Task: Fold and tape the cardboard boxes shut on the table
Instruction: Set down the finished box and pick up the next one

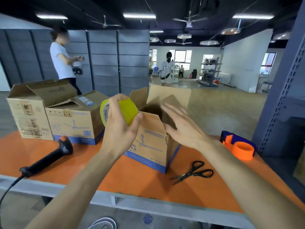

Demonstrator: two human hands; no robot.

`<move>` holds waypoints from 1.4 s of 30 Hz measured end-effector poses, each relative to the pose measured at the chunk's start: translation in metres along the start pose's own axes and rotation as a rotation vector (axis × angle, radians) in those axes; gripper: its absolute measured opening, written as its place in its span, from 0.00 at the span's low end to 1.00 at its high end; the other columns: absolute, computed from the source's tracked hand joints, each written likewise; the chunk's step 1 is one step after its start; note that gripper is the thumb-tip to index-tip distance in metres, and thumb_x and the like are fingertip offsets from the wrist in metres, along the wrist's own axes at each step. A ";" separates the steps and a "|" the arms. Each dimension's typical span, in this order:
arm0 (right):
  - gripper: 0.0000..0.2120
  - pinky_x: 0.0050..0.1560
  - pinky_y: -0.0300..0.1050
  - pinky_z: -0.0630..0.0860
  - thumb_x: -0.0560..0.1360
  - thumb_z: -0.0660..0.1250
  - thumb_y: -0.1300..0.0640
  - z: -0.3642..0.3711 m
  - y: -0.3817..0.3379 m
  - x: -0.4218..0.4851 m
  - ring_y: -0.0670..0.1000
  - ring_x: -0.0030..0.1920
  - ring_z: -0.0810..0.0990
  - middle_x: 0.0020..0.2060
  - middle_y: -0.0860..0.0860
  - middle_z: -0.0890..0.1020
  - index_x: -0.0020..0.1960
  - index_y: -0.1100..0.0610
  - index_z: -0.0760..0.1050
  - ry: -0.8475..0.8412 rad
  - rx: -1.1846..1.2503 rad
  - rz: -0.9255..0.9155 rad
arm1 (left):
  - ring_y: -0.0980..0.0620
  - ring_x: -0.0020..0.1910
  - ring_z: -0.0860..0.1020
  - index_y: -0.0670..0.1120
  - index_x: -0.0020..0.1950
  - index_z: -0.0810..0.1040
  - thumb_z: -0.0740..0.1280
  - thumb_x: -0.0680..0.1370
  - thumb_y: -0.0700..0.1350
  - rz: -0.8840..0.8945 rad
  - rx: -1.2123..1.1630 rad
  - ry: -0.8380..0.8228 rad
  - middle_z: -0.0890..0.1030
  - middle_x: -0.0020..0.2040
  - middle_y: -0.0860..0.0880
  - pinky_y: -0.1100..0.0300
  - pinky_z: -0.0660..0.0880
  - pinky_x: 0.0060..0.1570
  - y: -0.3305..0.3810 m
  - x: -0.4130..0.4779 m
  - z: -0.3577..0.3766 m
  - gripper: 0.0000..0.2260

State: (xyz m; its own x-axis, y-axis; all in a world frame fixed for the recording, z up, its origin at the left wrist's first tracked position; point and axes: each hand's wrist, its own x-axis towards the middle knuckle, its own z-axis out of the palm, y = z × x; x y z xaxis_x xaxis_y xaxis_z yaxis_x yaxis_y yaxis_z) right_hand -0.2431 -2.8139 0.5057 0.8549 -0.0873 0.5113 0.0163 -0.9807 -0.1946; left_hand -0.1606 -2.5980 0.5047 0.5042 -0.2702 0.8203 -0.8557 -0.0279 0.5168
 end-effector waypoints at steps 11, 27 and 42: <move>0.27 0.58 0.57 0.76 0.83 0.45 0.40 0.013 0.009 0.005 0.53 0.58 0.79 0.56 0.51 0.83 0.59 0.53 0.78 -0.178 0.085 0.084 | 0.52 0.62 0.76 0.53 0.63 0.62 0.70 0.80 0.42 0.017 -0.065 -0.013 0.81 0.55 0.56 0.49 0.74 0.60 -0.016 0.005 -0.002 0.19; 0.49 0.43 0.58 0.79 0.81 0.65 0.57 -0.013 -0.002 0.105 0.59 0.39 0.81 0.43 0.59 0.80 0.74 0.28 0.28 -0.222 -0.070 0.029 | 0.54 0.63 0.77 0.62 0.61 0.62 0.69 0.80 0.47 -0.065 -0.074 0.026 0.81 0.58 0.58 0.45 0.77 0.58 -0.012 0.029 0.023 0.19; 0.42 0.28 0.49 0.82 0.82 0.62 0.57 0.004 -0.001 0.169 0.56 0.31 0.84 0.46 0.50 0.75 0.76 0.27 0.39 -0.364 -0.069 0.082 | 0.51 0.47 0.77 0.55 0.64 0.62 0.69 0.80 0.52 -0.093 -0.026 -0.063 0.74 0.49 0.55 0.47 0.79 0.47 -0.030 0.048 0.003 0.19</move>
State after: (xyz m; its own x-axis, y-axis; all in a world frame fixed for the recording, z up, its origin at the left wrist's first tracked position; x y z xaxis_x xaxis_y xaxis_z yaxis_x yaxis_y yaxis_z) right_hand -0.0965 -2.8275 0.5888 0.9804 -0.1103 0.1632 -0.0842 -0.9837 -0.1591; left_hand -0.1116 -2.6126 0.5280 0.5723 -0.3275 0.7518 -0.8017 -0.0305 0.5969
